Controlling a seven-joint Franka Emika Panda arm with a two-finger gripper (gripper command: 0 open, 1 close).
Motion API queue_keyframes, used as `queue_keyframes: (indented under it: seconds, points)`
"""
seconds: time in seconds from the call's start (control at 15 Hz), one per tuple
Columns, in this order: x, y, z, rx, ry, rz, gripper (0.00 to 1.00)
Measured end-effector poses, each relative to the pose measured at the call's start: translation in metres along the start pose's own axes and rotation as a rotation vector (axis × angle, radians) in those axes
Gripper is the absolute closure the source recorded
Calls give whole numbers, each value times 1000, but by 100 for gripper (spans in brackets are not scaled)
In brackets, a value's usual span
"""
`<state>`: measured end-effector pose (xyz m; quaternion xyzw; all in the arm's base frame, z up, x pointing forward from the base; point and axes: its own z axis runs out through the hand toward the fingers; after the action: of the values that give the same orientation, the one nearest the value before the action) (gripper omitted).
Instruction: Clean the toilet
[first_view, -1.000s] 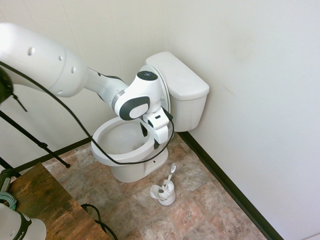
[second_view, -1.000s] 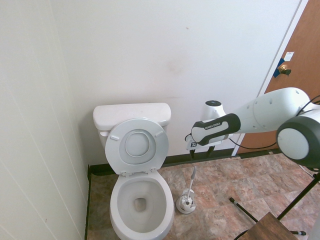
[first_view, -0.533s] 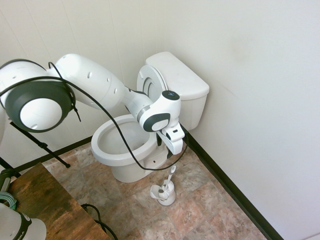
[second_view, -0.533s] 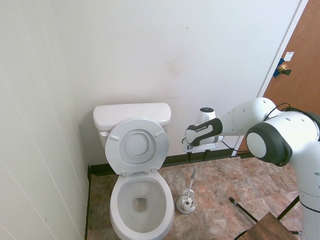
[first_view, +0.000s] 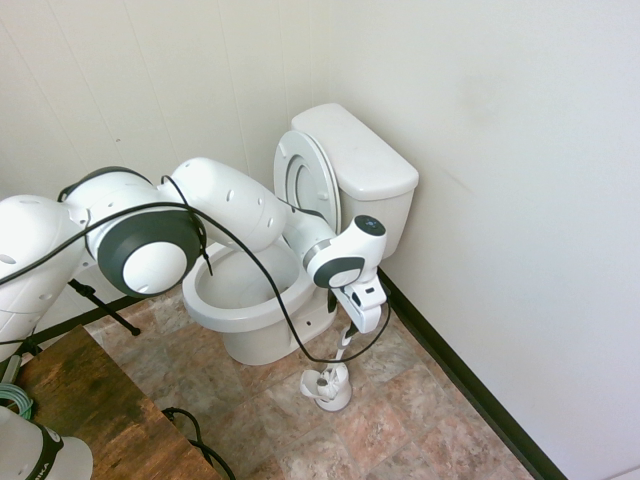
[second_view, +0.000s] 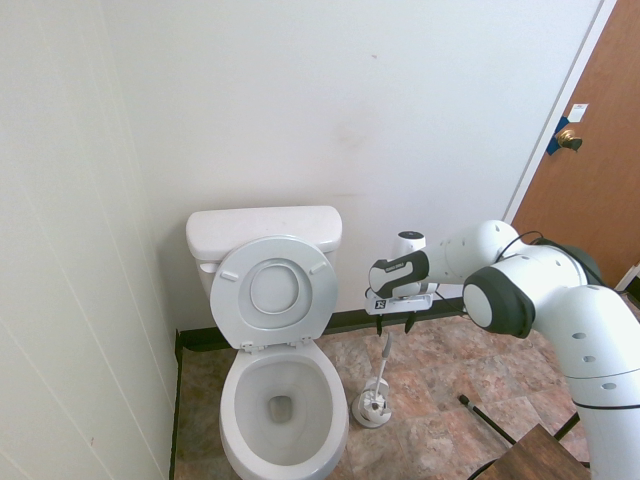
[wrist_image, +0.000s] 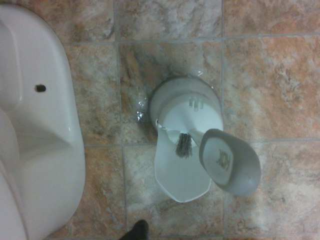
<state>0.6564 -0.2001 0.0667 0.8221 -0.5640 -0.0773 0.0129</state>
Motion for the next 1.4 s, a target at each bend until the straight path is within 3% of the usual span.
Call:
queue_keyframes:
  seconds: [0.33,0.67,0.73,1.4]
  points:
    - [24,-2,51,-29,-46,28,0]
    - [30,-14,69,-39,-64,19,0]
    - [32,-16,67,-37,-65,19,100]
    - [37,-26,70,-25,-81,22,100]
